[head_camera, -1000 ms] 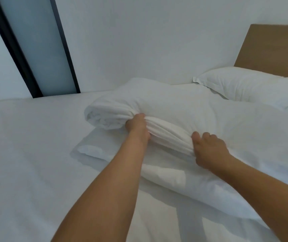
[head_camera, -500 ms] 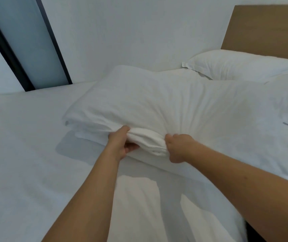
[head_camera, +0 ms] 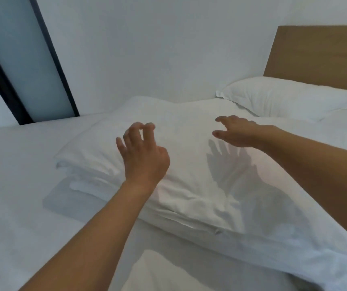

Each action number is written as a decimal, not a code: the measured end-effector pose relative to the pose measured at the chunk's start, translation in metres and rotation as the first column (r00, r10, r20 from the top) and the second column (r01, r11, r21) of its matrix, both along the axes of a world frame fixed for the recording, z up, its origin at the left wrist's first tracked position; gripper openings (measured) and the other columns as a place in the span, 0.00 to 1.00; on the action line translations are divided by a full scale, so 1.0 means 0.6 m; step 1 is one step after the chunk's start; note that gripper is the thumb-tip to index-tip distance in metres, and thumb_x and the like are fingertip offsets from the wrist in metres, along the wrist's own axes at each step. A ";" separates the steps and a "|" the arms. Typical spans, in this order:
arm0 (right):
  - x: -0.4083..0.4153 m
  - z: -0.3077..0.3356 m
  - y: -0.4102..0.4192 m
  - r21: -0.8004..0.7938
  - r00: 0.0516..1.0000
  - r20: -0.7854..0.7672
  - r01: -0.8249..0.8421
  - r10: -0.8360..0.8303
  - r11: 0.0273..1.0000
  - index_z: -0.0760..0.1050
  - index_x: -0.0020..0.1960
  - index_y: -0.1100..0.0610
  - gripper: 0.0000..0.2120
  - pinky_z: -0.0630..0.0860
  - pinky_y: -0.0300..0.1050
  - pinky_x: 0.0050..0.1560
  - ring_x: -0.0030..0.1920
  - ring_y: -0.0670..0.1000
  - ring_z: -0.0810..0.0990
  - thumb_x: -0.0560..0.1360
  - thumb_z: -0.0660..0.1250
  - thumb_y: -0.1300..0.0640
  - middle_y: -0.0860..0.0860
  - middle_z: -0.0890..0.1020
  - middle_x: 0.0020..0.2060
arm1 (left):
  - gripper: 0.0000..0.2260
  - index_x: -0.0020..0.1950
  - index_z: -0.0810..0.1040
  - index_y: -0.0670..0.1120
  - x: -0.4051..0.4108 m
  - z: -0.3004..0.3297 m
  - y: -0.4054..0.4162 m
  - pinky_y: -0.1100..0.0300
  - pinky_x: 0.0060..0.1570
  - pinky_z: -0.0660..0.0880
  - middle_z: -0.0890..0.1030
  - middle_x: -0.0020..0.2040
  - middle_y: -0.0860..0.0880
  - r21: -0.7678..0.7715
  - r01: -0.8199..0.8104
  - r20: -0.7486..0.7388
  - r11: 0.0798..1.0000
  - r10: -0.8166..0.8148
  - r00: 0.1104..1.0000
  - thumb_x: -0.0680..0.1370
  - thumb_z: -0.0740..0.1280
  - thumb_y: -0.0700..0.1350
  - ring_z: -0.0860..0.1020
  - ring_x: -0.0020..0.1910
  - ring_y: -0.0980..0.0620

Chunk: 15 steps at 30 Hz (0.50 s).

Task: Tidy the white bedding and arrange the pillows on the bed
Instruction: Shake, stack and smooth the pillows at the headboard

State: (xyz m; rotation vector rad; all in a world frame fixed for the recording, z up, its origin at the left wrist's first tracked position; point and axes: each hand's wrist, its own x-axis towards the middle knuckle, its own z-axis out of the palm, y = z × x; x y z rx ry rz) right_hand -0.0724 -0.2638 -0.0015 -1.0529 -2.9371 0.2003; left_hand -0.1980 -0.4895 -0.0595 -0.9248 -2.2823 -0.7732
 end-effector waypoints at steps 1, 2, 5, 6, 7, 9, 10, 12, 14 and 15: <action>-0.015 -0.003 0.020 0.041 1.000 0.011 0.005 -0.006 0.999 0.55 0.77 0.45 0.29 0.57 0.59 0.72 0.73 0.58 0.62 0.79 0.54 0.38 0.52 0.60 0.76 | 0.24 0.66 0.67 0.46 -0.012 0.024 0.036 0.35 0.67 0.60 0.68 0.66 0.43 -0.060 0.035 -0.012 0.998 -0.036 0.999 0.69 0.62 0.41 0.66 0.66 0.39; -0.028 -0.005 0.037 0.078 1.000 0.021 0.007 -0.008 0.997 0.53 0.77 0.45 0.29 0.54 0.60 0.73 0.74 0.58 0.60 0.79 0.53 0.38 0.51 0.58 0.77 | 0.25 0.68 0.66 0.47 -0.024 0.046 0.074 0.35 0.70 0.55 0.65 0.69 0.44 -0.113 0.073 -0.012 0.991 -0.075 0.997 0.71 0.61 0.42 0.63 0.70 0.41; -0.070 -0.019 0.096 0.141 0.997 0.077 0.017 -0.028 0.990 0.48 0.78 0.45 0.29 0.44 0.65 0.73 0.77 0.56 0.51 0.80 0.50 0.40 0.50 0.52 0.78 | 0.24 0.74 0.59 0.51 -0.079 0.089 0.199 0.37 0.73 0.44 0.56 0.76 0.47 -0.296 0.137 -0.010 0.945 -0.146 0.989 0.78 0.55 0.44 0.52 0.76 0.44; -0.086 -0.025 0.116 0.147 0.995 0.085 0.034 -0.047 0.988 0.47 0.79 0.45 0.29 0.41 0.66 0.73 0.78 0.56 0.49 0.80 0.49 0.41 0.49 0.51 0.79 | 0.23 0.75 0.58 0.52 -0.103 0.094 0.239 0.37 0.73 0.43 0.54 0.77 0.48 -0.358 0.148 -0.009 0.922 -0.162 0.987 0.79 0.54 0.44 0.51 0.76 0.44; -0.105 -0.030 0.135 0.152 0.995 0.080 0.052 -0.065 0.987 0.46 0.79 0.45 0.28 0.40 0.66 0.73 0.78 0.56 0.47 0.81 0.48 0.41 0.49 0.49 0.79 | 0.23 0.76 0.57 0.52 -0.131 0.094 0.275 0.37 0.73 0.42 0.53 0.78 0.48 -0.405 0.158 0.002 0.900 -0.172 0.985 0.80 0.53 0.45 0.50 0.77 0.44; -0.148 -0.040 0.167 0.149 0.995 0.053 0.075 -0.083 0.986 0.43 0.79 0.44 0.28 0.38 0.66 0.73 0.78 0.56 0.46 0.81 0.46 0.41 0.49 0.47 0.79 | 0.22 0.77 0.56 0.54 -0.190 0.083 0.331 0.37 0.73 0.40 0.52 0.79 0.49 -0.486 0.146 0.039 0.862 -0.146 0.989 0.81 0.50 0.48 0.47 0.78 0.45; -0.169 -0.047 0.179 0.142 0.997 0.036 0.069 -0.075 0.987 0.42 0.79 0.43 0.28 0.37 0.66 0.73 0.78 0.57 0.45 0.81 0.45 0.41 0.49 0.47 0.79 | 0.22 0.77 0.55 0.55 -0.219 0.074 0.353 0.35 0.72 0.38 0.51 0.79 0.50 -0.520 0.129 0.052 0.844 -0.119 0.991 0.82 0.49 0.50 0.46 0.78 0.45; -0.204 -0.076 0.197 0.124 0.999 0.004 0.035 -0.036 0.992 0.42 0.78 0.41 0.28 0.37 0.66 0.73 0.78 0.56 0.46 0.80 0.43 0.38 0.48 0.47 0.79 | 0.22 0.78 0.54 0.57 -0.276 0.048 0.381 0.32 0.70 0.36 0.50 0.80 0.52 -0.569 0.092 0.064 0.817 -0.068 0.996 0.83 0.46 0.54 0.44 0.78 0.46; -0.224 -0.129 0.208 0.102 1.000 -0.018 0.009 -0.007 0.995 0.41 0.78 0.39 0.29 0.37 0.66 0.73 0.78 0.55 0.46 0.79 0.41 0.35 0.46 0.47 0.79 | 0.24 0.78 0.52 0.60 -0.336 0.005 0.389 0.28 0.66 0.34 0.48 0.80 0.55 -0.606 0.063 0.104 0.793 0.001 0.995 0.81 0.43 0.60 0.42 0.78 0.47; -0.228 -0.161 0.211 0.098 0.999 -0.034 0.015 -0.012 0.995 0.41 0.78 0.39 0.30 0.38 0.65 0.73 0.78 0.54 0.45 0.78 0.40 0.34 0.46 0.47 0.79 | 0.25 0.78 0.50 0.63 -0.365 -0.022 0.385 0.26 0.64 0.32 0.47 0.80 0.56 -0.611 0.043 0.140 0.791 0.054 0.989 0.80 0.41 0.63 0.41 0.78 0.47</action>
